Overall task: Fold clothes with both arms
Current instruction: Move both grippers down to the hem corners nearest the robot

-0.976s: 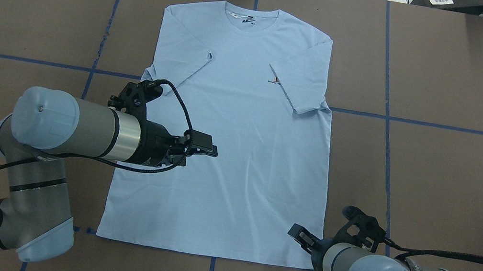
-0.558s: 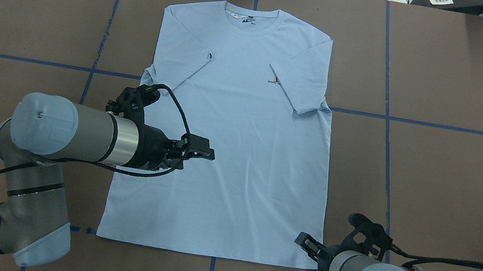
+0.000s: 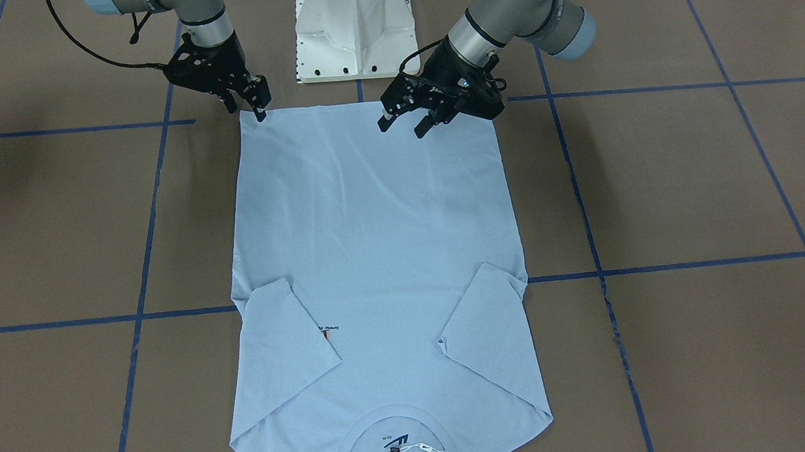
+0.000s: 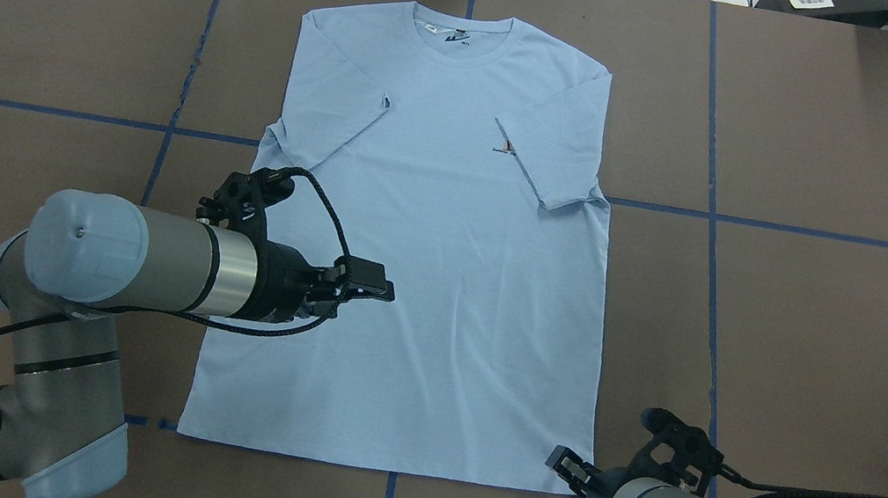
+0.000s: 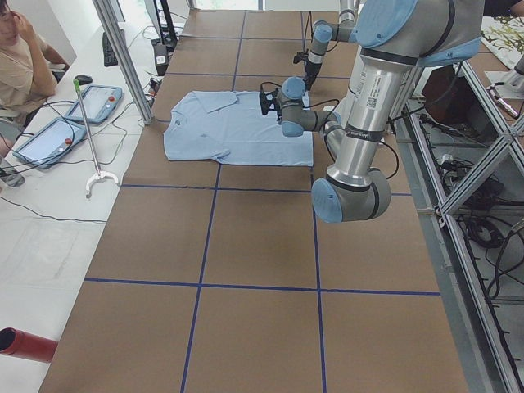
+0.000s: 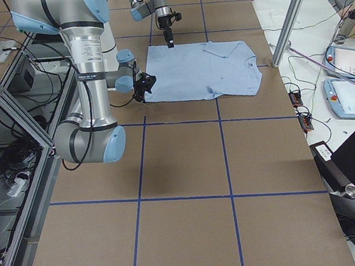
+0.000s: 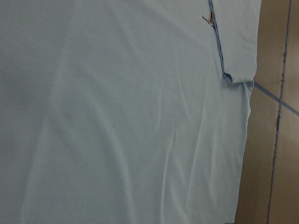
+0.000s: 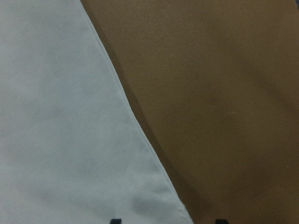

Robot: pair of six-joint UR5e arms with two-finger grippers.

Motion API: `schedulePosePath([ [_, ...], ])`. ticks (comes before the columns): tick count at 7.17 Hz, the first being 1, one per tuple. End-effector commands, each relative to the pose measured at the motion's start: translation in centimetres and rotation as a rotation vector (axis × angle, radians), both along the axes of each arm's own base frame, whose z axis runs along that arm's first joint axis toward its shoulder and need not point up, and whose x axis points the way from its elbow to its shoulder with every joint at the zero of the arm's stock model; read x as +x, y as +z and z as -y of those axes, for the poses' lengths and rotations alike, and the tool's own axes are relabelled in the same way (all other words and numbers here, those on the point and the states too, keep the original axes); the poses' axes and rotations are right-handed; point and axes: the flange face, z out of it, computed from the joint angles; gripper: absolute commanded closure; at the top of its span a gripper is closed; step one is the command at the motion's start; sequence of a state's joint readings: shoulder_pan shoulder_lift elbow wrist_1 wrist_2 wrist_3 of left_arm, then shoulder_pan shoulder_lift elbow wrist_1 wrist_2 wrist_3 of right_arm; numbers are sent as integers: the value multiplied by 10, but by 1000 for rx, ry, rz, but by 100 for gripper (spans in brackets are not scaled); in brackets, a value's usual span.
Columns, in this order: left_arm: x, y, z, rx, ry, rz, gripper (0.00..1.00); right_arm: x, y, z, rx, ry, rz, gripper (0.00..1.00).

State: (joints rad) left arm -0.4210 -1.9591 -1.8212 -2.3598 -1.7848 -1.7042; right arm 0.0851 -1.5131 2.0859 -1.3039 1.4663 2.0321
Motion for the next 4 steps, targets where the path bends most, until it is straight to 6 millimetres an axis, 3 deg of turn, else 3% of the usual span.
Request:
schedulePosePath([
  [1, 0, 1, 0, 0, 0, 1, 12, 2, 8, -6, -2, -11, -14, 56],
  [2, 0, 0, 0, 0, -2, 0, 13, 2, 8, -7, -5, -14, -14, 100],
  [4, -1, 4, -1, -2, -2, 5, 13, 5, 2, -7, -4, -14, -2, 100],
])
